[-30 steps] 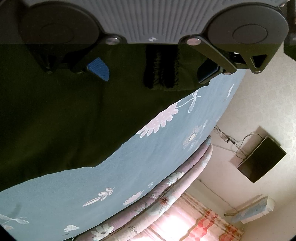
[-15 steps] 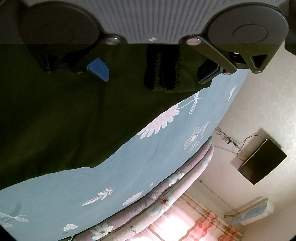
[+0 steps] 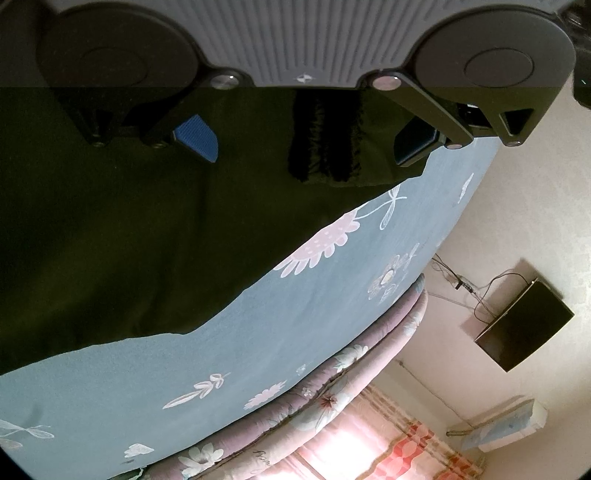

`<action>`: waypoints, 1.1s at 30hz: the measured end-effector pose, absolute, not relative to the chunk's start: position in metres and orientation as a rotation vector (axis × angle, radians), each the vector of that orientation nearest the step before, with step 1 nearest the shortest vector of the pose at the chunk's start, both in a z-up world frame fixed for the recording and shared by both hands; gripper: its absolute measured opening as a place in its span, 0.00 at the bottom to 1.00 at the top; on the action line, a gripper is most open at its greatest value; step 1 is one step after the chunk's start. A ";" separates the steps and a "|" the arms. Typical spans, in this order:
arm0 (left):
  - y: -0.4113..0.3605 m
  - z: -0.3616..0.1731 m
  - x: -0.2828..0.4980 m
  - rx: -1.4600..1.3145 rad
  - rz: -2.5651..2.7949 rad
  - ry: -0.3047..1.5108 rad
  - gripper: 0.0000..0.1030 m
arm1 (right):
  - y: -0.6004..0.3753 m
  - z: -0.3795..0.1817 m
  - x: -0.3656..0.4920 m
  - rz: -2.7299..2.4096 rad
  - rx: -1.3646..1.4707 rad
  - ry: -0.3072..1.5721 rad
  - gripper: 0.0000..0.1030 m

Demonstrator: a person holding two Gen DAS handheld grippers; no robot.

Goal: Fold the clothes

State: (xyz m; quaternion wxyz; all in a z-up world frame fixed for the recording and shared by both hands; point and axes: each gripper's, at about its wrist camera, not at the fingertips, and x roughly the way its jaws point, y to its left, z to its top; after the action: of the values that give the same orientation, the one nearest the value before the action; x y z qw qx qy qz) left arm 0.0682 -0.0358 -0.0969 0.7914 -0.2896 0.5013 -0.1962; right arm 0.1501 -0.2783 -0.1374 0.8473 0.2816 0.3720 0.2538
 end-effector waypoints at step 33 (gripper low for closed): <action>-0.076 -0.079 0.084 -0.238 -0.368 1.046 0.96 | -0.336 -0.122 0.056 0.120 0.669 0.792 1.00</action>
State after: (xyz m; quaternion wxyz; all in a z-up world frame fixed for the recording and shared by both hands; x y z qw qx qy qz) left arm 0.0836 -0.0762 -0.0789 0.8435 -0.1128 0.4954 -0.1744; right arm 0.0564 -0.3363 -0.1222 0.8670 0.3196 0.3781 0.0575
